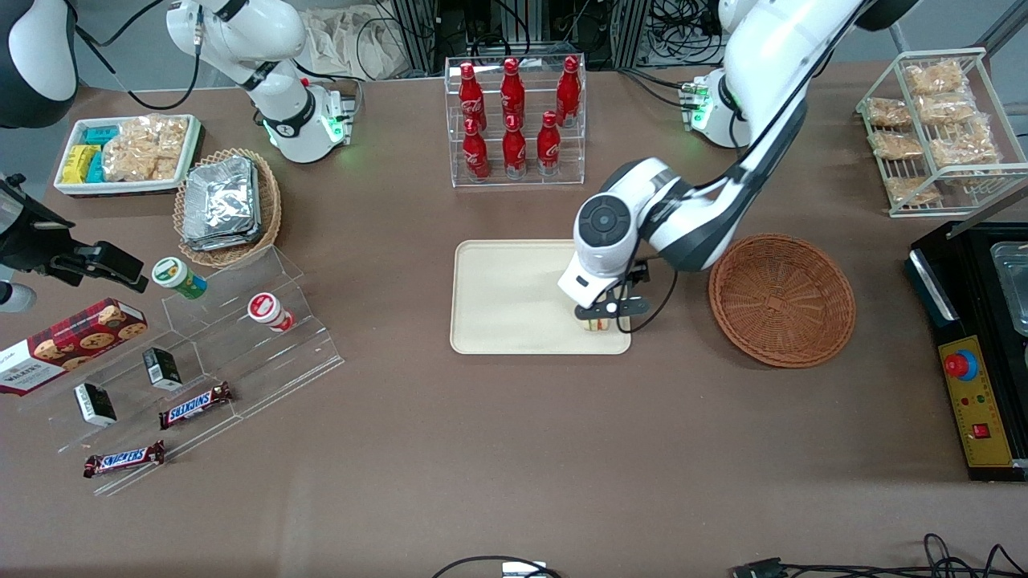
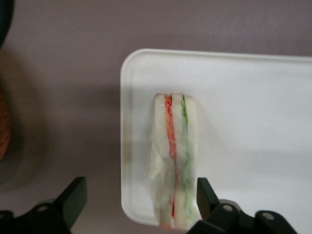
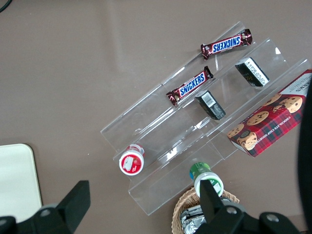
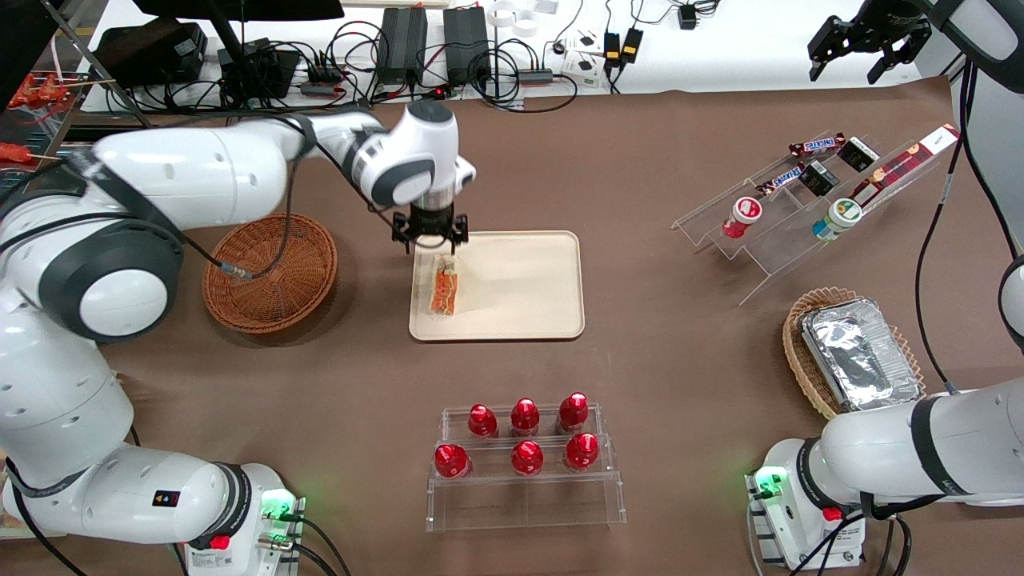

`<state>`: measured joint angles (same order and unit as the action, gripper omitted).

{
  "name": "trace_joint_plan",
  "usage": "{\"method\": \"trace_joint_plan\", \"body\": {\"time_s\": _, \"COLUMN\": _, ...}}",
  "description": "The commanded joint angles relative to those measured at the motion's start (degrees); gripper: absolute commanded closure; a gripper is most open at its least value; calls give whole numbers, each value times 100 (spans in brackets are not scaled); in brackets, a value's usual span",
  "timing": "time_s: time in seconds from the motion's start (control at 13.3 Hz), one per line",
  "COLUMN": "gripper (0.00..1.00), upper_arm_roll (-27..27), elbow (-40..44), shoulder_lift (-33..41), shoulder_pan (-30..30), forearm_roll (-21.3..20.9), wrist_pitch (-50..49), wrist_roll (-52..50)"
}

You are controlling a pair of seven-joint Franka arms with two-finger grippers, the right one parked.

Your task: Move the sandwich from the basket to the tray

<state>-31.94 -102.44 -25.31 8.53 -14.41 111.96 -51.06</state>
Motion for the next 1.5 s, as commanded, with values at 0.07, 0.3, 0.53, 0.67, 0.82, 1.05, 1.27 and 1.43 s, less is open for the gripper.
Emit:
{"method": "trace_joint_plan", "body": {"time_s": 0.07, "gripper": 0, "upper_arm_roll": -14, "elbow": 1117, "shoulder_lift": 789, "shoulder_pan": -342, "forearm_roll": 430, "wrist_pitch": -1804, "wrist_roll": 700}}
{"method": "trace_joint_plan", "body": {"time_s": 0.3, "gripper": 0, "upper_arm_roll": 230, "elbow": 1192, "shoulder_lift": 1622, "shoulder_pan": -860, "forearm_roll": 807, "wrist_pitch": -2380, "wrist_roll": 1166}}
{"method": "trace_joint_plan", "body": {"time_s": 0.53, "gripper": 0, "upper_arm_roll": 1590, "elbow": 438, "shoulder_lift": 2511, "shoulder_pan": -791, "forearm_roll": 1527, "wrist_pitch": -2354, "wrist_roll": 2526}}
{"method": "trace_joint_plan", "body": {"time_s": 0.67, "gripper": 0, "upper_arm_roll": 2356, "elbow": 6, "shoulder_lift": 2854, "shoulder_pan": -651, "forearm_roll": 1556, "wrist_pitch": -2267, "wrist_roll": 3047}}
{"method": "trace_joint_plan", "body": {"time_s": 0.82, "gripper": 0, "upper_arm_roll": 2867, "elbow": -363, "shoulder_lift": 3258, "shoulder_pan": -528, "forearm_roll": 1521, "wrist_pitch": -2022, "wrist_roll": 3329}}
{"method": "trace_joint_plan", "body": {"time_s": 1.05, "gripper": 0, "upper_arm_roll": 3273, "elbow": -164, "shoulder_lift": 3331, "shoulder_pan": -527, "forearm_roll": 1486, "wrist_pitch": -2169, "wrist_roll": 3819}}
{"method": "trace_joint_plan", "body": {"time_s": 1.27, "gripper": 0, "upper_arm_roll": 3309, "elbow": -84, "shoulder_lift": 3295, "shoulder_pan": -545, "forearm_roll": 1424, "wrist_pitch": -2108, "wrist_roll": 4051}}
{"method": "trace_joint_plan", "body": {"time_s": 1.43, "gripper": 0, "upper_arm_roll": 3352, "elbow": 65, "shoulder_lift": 3217, "shoulder_pan": -545, "forearm_roll": 1415, "wrist_pitch": -2169, "wrist_roll": 4069}}
